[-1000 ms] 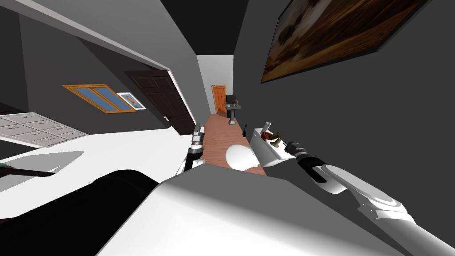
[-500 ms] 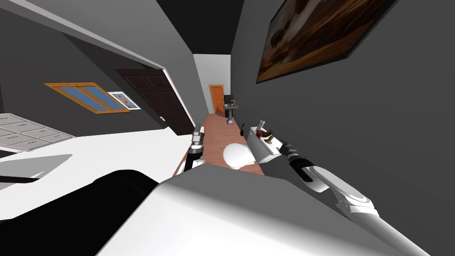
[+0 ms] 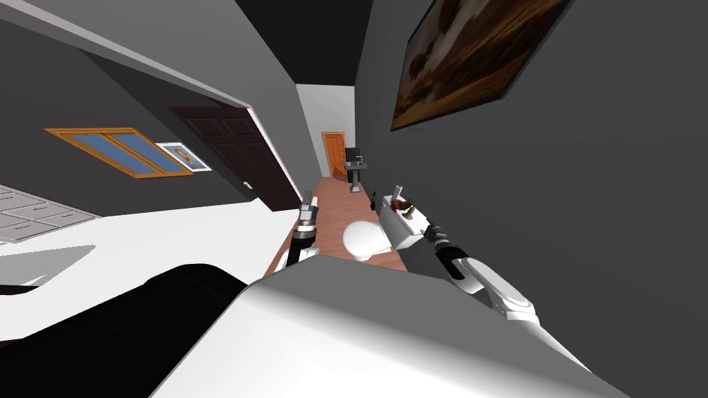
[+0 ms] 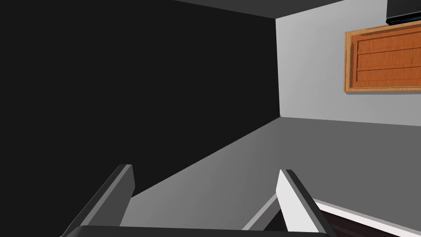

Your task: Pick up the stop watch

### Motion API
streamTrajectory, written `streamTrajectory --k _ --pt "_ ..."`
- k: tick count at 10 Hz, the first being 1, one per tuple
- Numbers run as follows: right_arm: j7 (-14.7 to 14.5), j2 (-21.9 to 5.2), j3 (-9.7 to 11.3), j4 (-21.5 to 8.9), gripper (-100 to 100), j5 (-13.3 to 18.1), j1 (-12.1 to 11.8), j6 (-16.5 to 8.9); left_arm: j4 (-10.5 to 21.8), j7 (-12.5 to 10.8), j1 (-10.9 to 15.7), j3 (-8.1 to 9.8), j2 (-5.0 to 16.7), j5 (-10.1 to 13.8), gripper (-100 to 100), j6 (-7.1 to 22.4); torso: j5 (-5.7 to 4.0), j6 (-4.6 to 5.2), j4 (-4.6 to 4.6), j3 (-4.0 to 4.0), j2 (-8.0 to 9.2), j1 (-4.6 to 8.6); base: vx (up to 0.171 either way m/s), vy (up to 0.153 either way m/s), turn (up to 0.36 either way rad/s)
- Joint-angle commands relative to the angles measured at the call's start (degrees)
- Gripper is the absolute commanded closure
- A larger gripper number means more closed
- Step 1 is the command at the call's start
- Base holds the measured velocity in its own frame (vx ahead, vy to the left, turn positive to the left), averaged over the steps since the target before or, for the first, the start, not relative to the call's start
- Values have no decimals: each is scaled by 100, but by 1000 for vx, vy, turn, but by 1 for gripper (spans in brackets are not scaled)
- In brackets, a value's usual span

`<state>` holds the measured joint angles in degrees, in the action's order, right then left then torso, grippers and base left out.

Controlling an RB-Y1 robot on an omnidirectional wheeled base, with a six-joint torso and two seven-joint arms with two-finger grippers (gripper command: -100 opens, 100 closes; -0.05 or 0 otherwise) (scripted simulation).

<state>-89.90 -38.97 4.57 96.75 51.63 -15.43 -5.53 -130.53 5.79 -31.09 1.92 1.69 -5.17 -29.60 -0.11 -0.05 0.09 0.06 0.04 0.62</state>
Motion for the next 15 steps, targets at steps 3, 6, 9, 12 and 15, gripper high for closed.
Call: streamTrajectory --k 3,6,9,12,15 --pt "-246 543 156 -41 -100 233 207 -20 0 0 0 0 0 0 0 0 -1 -1 -1 -2 -3 5 -32 -107 -28" --pt "-389 914 176 -22 -100 383 309 14 0 0 0 0 0 0 0 0 2 -2 -2 -6 -11 -8 -12 -81 -13" --pt "-520 1287 153 49 -100 521 416 71 0 0 0 0 0 0 0 0 4 -2 -3 -10 -17 -16 10 -69 5" --pt "-630 1702 100 241 -100 634 515 228 0 0 0 0 0 0 0 0 0 -6 -5 -17 -30 7 36 -130 126" --pt "-598 1907 32 532 -100 593 521 491 0 0 0 0 0 0 0 0 -2 -5 -8 -23 -41 13 66 -146 264"
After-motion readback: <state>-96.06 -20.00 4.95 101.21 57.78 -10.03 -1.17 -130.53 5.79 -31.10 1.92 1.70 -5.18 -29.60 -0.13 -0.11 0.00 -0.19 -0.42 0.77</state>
